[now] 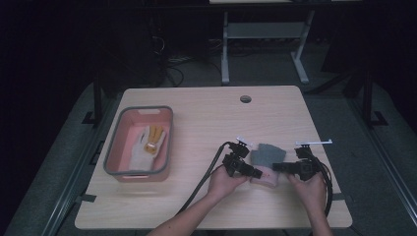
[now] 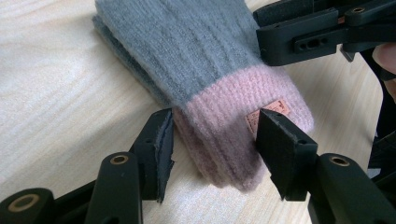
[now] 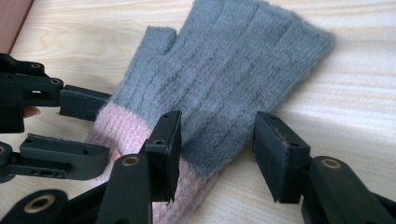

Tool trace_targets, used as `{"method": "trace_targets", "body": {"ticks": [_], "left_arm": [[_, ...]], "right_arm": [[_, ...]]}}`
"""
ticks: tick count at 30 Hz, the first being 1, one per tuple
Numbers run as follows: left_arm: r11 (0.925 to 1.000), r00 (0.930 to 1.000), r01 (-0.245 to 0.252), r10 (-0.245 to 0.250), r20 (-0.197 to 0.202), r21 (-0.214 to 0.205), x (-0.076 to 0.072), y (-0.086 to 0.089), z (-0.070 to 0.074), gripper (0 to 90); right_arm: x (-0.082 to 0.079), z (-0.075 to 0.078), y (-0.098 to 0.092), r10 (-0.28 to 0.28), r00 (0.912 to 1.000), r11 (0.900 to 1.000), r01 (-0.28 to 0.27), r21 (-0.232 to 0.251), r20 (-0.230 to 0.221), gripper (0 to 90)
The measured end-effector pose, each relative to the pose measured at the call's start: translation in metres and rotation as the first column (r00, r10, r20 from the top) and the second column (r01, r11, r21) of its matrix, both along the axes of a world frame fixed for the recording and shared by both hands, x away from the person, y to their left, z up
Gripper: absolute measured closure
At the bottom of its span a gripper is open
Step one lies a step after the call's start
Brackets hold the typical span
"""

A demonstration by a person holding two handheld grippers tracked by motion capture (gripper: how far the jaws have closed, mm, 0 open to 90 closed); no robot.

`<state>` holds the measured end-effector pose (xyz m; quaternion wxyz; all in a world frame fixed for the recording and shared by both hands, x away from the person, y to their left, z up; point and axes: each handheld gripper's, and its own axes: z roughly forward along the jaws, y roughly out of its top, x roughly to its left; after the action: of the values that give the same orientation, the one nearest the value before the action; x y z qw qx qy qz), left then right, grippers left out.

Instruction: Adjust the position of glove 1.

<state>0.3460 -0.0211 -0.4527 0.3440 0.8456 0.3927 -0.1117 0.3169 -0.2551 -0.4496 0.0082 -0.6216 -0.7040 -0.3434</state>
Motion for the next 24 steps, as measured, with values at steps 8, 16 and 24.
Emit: {"method": "trace_targets", "body": {"ticks": [8, 16, 24], "left_arm": [[0.9998, 0.9998, -0.015, 0.015, -0.011, 0.014, 0.001, -0.001, -0.003, 39.5], [1.0, 0.9985, -0.004, 0.004, -0.054, 0.008, 0.004, -0.004, -0.004, 47.2], [0.9997, 0.9957, 0.007, -0.009, -0.092, -0.023, 0.006, -0.003, -0.006, 55.6]], "right_arm": [[-0.001, -0.008, -0.003, -0.016, 0.9998, 0.9989, 0.017, 0.043, -0.014, 50.5], [-0.001, -0.017, -0.009, -0.035, 0.9988, 0.9896, 0.039, 0.138, -0.034, 53.8], [-0.001, -0.023, -0.01, -0.046, 0.9965, 0.9725, 0.061, 0.225, -0.07, 62.9]]}}
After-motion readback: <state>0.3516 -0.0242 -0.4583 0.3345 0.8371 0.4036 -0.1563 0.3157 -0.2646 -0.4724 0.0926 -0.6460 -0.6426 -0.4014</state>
